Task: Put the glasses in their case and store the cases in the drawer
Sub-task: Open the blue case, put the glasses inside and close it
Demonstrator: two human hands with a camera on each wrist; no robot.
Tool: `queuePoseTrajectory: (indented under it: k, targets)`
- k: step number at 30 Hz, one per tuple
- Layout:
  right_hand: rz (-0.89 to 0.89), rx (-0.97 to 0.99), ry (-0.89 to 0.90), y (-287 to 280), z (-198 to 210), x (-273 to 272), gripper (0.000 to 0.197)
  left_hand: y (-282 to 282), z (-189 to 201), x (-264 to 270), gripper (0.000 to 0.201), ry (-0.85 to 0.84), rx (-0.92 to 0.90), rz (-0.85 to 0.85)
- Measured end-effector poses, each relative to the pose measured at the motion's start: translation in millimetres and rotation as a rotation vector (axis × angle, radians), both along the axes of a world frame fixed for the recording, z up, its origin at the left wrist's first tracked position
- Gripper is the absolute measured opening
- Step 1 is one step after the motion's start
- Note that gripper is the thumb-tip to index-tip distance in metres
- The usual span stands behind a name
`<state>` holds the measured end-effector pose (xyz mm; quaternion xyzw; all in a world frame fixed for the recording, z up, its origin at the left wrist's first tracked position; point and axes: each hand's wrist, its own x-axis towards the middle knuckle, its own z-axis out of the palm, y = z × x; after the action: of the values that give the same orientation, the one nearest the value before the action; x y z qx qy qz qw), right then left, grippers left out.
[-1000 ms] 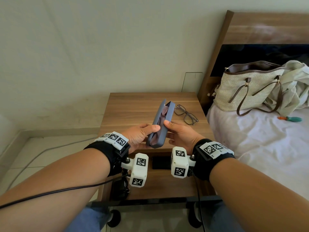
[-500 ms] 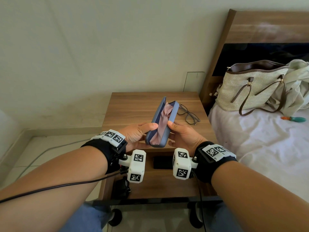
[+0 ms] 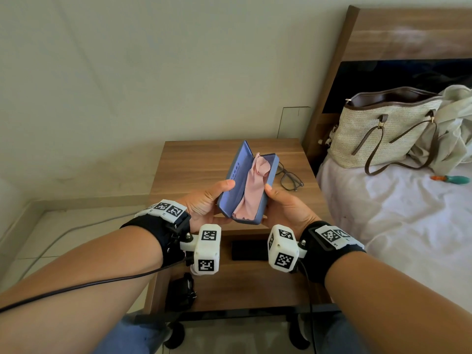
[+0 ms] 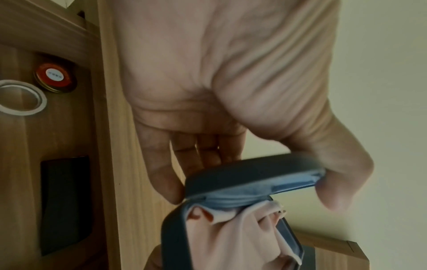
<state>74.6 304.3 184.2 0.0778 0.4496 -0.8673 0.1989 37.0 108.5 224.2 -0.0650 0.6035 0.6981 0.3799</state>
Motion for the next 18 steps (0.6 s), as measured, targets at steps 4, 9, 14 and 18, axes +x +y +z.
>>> queuePoseTrajectory:
  k: [4,9,14,18]
  targets:
    - [-0.05,-0.051,-0.045,4,-8,-5,0.061,3,-9,-9,0.101,-0.051,0.083,0.01]
    - [-0.106,0.056,-0.075,9,-3,-15,0.028,9,-18,-22,0.09,-0.019,0.051,0.016]
    - [-0.271,0.312,-0.115,19,-3,-41,0.016,22,-27,-42,0.035,-0.005,-0.027,0.068]
    - [-0.488,0.656,-0.106,38,-11,-74,0.01,32,-40,-63,0.026,0.001,-0.098,0.108]
